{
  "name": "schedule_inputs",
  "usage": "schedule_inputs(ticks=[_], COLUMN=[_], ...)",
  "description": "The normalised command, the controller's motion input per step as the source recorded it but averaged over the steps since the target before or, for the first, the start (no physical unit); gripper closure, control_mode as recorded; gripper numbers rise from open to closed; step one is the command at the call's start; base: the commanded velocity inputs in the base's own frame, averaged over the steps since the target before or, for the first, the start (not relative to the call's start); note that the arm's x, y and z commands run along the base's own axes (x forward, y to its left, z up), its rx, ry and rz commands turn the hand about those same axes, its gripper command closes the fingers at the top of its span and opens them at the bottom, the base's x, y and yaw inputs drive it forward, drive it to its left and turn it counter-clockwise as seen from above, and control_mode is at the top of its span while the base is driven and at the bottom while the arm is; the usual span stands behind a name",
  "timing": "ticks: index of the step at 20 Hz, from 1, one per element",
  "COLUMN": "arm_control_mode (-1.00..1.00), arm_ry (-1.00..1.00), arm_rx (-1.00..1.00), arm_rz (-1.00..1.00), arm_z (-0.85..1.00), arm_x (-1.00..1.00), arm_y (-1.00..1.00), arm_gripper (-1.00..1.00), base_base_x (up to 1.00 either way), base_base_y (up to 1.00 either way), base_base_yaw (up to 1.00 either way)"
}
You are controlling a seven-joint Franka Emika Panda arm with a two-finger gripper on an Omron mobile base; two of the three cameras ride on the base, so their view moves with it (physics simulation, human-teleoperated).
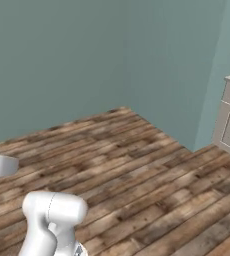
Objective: Navigate to the stand mixer.
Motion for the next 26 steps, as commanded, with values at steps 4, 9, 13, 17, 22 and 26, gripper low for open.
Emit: schedule_inputs(ticks=[4,9,13,17,22,26], arm_control_mode=[1.00,1.00,1.00,1.00,1.00,1.00], arm_ry=[0.00,0.00,0.00,0.00,0.00,0.00], arm_rx=[0.00,0.00,0.00,0.00,0.00,0.00], arm_rz=[0.00,0.00,0.00,0.00,0.00,0.00], arm_z=[0.00,0.00,0.00,0.00,0.00,0.00], arm_x=[0.00,0.00,0.00,0.00,0.00,0.00], arm_y=[0.00,0.00,0.00,0.00,0.00,0.00], arm_gripper=[-1.00,-1.00,-1.00,-1.00,-1.00,-1.00], base_base_x=[1.00,1.00,1.00,1.00,1.00,1.00], base_base_y=[-1.00,-1.00,-1.00,-0.91,-0.57,-0.41], base_base_yaw=[0.02,0.00,0.00,-0.08,-0.35,-0.43])
